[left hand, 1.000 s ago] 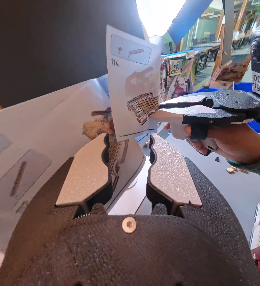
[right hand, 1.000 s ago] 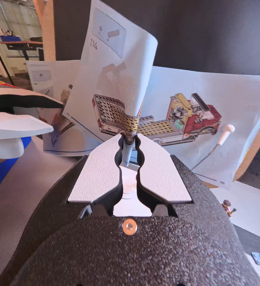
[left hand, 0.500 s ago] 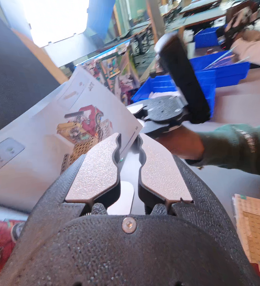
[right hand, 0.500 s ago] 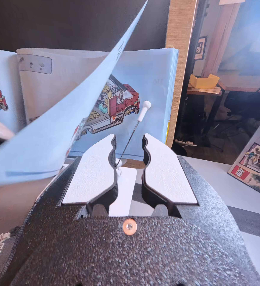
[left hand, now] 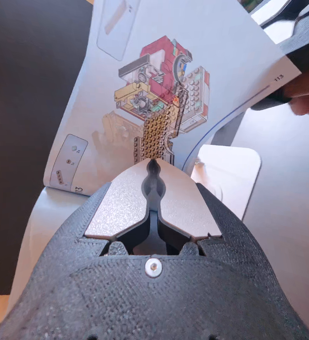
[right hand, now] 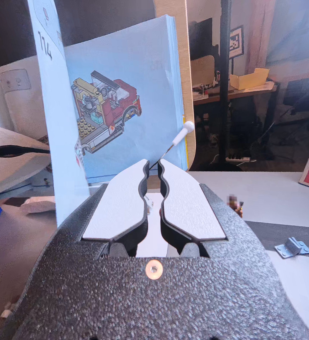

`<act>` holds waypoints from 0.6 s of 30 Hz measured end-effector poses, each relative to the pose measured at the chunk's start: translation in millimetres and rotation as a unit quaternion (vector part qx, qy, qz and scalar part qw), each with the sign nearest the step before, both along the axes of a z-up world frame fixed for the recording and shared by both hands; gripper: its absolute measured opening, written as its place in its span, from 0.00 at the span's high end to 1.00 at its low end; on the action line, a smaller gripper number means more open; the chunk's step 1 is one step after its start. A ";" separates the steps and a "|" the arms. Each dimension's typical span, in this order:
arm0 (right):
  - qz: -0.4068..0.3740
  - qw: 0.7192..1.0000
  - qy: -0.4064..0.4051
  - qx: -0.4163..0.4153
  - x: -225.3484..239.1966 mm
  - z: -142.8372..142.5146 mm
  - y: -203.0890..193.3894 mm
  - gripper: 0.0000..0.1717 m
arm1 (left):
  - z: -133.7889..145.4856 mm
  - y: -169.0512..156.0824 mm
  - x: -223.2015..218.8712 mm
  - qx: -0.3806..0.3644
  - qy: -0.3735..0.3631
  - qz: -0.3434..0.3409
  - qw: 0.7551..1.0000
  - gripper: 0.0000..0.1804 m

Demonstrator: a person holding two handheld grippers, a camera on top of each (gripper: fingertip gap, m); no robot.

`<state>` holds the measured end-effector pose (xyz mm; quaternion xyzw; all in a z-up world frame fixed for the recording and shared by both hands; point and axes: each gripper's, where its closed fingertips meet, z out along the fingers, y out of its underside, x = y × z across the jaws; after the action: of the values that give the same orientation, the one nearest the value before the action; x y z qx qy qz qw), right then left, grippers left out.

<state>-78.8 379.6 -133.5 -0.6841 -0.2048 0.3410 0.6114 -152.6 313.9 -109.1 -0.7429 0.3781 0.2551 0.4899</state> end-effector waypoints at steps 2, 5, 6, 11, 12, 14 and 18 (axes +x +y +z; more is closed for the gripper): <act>0.008 0.999 0.038 -0.023 1.8 -2.9 0.0 0.95 | -1.8 6.7 0.7 0.006 0.031 0.012 0.999 1.00; 0.024 0.989 0.123 -0.083 4.3 -9.4 -0.2 0.96 | -3.7 16.0 1.5 0.008 0.048 0.028 0.998 1.00; 0.030 0.982 0.154 -0.109 4.8 -14.2 0.2 0.95 | -3.8 18.5 1.6 0.009 0.047 0.031 0.998 1.00; 0.059 0.935 0.293 -0.192 5.8 -25.2 -1.6 0.97 | -6.1 24.9 -0.4 0.007 0.036 0.044 0.998 1.00; 0.049 0.938 0.295 -0.175 7.6 -21.1 -3.5 0.97 | -6.3 25.3 -0.8 0.005 0.034 0.049 0.998 1.00; 0.024 0.953 0.275 -0.129 10.9 -10.8 -8.4 0.98 | -6.7 26.0 -1.4 -0.003 0.033 0.058 0.998 1.00; -0.008 0.986 0.165 -0.004 8.6 3.9 -19.7 0.98 | -6.3 27.3 1.8 -0.012 0.018 0.059 0.998 1.00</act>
<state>-70.2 359.9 -129.6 -0.6224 -0.0947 0.4448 0.6370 -150.8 341.2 -115.4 -0.7651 0.3458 0.2924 0.4578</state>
